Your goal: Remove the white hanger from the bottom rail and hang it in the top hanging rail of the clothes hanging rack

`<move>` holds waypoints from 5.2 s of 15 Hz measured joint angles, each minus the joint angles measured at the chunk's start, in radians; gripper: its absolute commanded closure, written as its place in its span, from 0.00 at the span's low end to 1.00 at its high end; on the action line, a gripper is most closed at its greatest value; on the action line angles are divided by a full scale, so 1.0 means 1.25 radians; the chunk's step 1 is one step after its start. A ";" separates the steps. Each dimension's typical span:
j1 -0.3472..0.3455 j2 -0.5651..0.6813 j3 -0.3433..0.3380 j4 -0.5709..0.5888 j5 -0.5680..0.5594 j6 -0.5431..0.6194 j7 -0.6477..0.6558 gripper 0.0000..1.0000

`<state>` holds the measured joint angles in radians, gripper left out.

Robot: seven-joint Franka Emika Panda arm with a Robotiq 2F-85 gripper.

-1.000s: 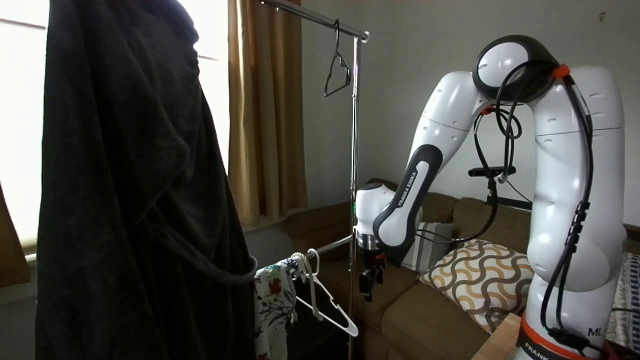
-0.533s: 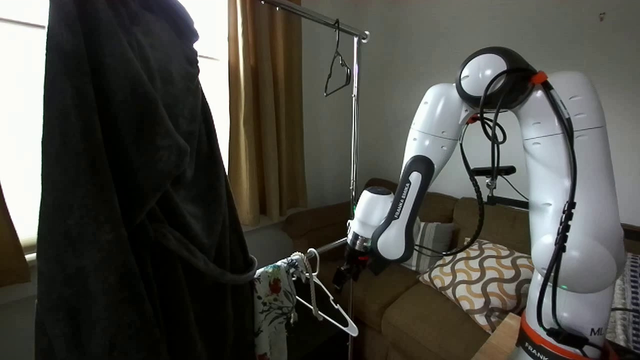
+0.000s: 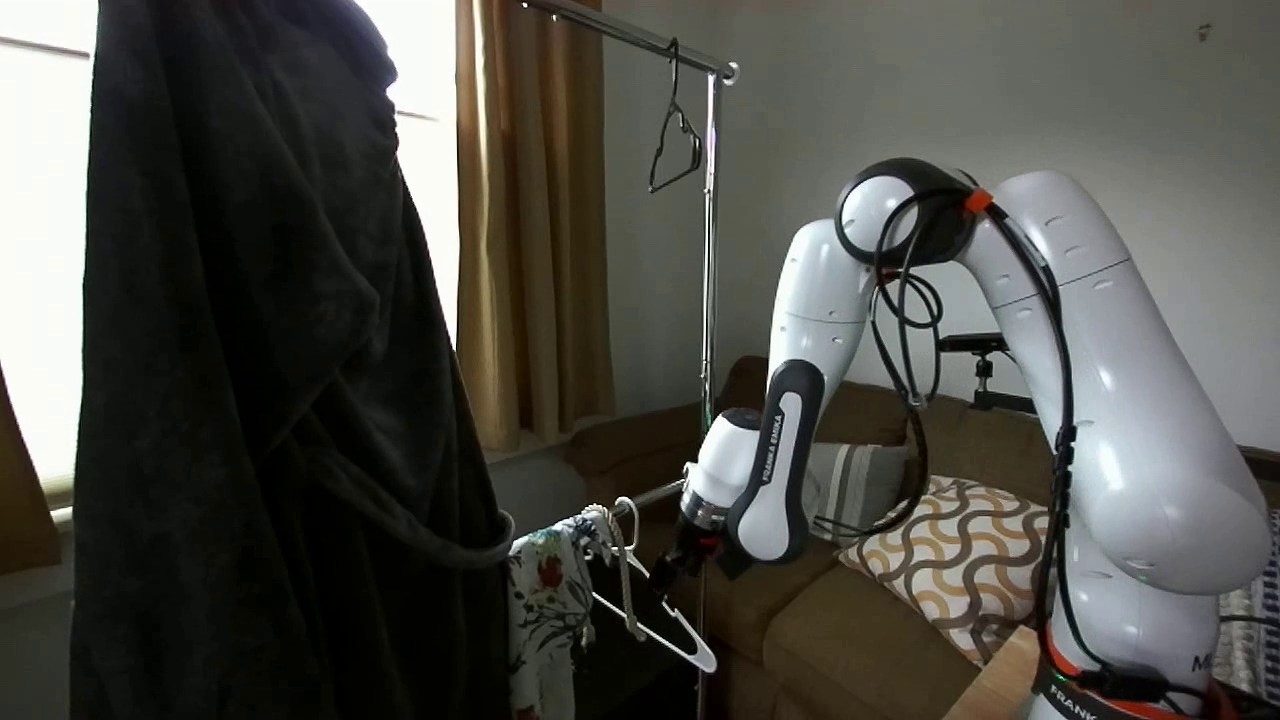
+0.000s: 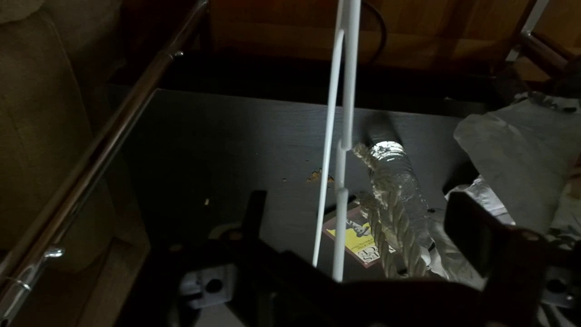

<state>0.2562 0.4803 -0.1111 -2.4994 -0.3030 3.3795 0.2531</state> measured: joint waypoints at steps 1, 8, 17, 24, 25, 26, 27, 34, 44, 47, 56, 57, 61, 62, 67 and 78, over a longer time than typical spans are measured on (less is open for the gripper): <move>0.013 0.027 -0.006 0.021 0.003 0.014 0.000 0.29; 0.097 0.144 -0.049 0.122 0.178 0.034 -0.104 0.84; 0.084 0.165 -0.013 0.122 0.258 0.150 -0.175 0.99; 0.033 -0.021 0.045 -0.122 0.270 0.219 -0.223 0.99; 0.033 -0.057 0.050 -0.161 0.282 0.223 -0.234 0.99; 0.041 -0.096 0.048 -0.202 0.310 0.230 -0.253 0.99; 0.056 -0.123 0.043 -0.222 0.358 0.228 -0.277 0.99; 0.317 -0.145 -0.149 -0.199 0.806 0.228 -0.467 0.99; 0.495 -0.319 -0.116 -0.191 1.320 0.228 -0.981 0.99; 0.518 -0.404 -0.095 -0.197 1.462 0.250 -1.158 0.99; 0.485 -0.685 0.034 -0.150 1.776 0.417 -1.639 0.99; 0.465 -0.722 0.060 -0.134 1.782 0.417 -1.679 0.99; 0.402 -0.823 0.103 -0.068 1.777 0.344 -1.797 0.99; 0.395 -0.831 0.095 -0.053 1.765 0.309 -1.810 0.99; 0.392 -0.830 0.043 0.001 1.660 0.125 -1.817 0.97; 0.337 -0.827 0.092 0.181 1.530 0.173 -1.742 0.99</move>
<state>0.6773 -0.5531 0.0040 -2.2731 1.6090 3.5953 -1.9244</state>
